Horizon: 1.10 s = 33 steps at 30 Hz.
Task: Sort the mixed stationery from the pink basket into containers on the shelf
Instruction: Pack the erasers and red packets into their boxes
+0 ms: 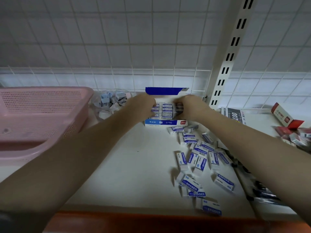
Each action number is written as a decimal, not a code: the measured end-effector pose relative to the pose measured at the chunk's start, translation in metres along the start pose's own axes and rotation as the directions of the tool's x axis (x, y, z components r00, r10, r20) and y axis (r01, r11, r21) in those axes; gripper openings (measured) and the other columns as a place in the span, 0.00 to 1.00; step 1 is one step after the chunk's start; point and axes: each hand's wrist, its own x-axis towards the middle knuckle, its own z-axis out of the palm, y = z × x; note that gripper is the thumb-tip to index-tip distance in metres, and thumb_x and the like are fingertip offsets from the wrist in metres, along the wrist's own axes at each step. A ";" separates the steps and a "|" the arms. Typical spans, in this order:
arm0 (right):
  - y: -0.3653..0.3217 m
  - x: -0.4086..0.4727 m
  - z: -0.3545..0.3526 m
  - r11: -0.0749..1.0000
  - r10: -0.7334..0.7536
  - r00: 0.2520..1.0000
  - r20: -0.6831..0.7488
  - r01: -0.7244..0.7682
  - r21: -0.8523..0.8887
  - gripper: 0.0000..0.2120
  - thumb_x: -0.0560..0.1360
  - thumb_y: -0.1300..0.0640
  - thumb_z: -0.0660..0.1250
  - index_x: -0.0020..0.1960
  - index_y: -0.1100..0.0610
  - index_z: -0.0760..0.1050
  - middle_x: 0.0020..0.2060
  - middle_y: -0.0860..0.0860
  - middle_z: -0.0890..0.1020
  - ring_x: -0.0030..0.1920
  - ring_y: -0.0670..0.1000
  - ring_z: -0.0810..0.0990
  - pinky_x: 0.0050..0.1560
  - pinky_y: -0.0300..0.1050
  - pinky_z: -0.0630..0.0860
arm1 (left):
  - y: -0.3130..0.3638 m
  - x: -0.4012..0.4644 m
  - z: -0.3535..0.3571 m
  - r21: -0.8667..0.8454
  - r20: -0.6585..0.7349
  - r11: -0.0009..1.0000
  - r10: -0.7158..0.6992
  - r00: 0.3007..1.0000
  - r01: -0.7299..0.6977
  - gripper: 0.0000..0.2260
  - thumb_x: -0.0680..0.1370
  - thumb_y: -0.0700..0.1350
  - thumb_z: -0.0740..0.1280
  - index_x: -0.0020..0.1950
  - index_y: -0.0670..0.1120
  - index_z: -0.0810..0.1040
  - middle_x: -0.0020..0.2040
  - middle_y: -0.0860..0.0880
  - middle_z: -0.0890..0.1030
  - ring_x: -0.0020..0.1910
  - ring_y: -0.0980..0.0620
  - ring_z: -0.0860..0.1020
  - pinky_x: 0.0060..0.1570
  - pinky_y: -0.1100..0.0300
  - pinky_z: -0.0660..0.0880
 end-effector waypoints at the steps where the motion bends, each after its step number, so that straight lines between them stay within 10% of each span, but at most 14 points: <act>1: -0.004 -0.001 -0.002 1.000 -0.026 1.000 -0.008 0.026 -0.001 0.24 0.68 0.50 0.74 0.62 0.52 0.75 0.56 0.52 0.80 0.56 0.54 0.77 0.58 0.50 0.76 | 0.001 -0.003 -0.002 -0.008 -0.011 1.000 -0.007 1.000 0.007 0.18 0.76 0.50 0.69 0.63 0.43 0.75 0.60 0.45 0.77 0.57 0.48 0.75 0.54 0.55 0.75; 27: 0.009 -0.024 -0.016 0.990 -0.022 0.996 -0.089 0.034 0.136 0.22 0.69 0.56 0.75 0.61 0.55 0.76 0.57 0.52 0.79 0.55 0.53 0.78 0.57 0.48 0.75 | 0.018 -0.022 -0.013 -0.008 -0.053 0.994 -0.113 0.992 0.113 0.08 0.78 0.47 0.64 0.53 0.44 0.75 0.51 0.46 0.78 0.45 0.49 0.75 0.41 0.58 0.71; 33: 0.030 -0.076 -0.038 0.997 0.028 0.999 -0.039 -0.025 0.074 0.12 0.73 0.58 0.70 0.57 0.55 0.79 0.50 0.51 0.82 0.48 0.49 0.79 0.54 0.44 0.76 | 0.057 -0.049 -0.015 -0.166 -0.084 0.983 0.062 0.995 -0.076 0.07 0.79 0.44 0.63 0.50 0.48 0.80 0.46 0.50 0.81 0.44 0.50 0.79 0.41 0.58 0.75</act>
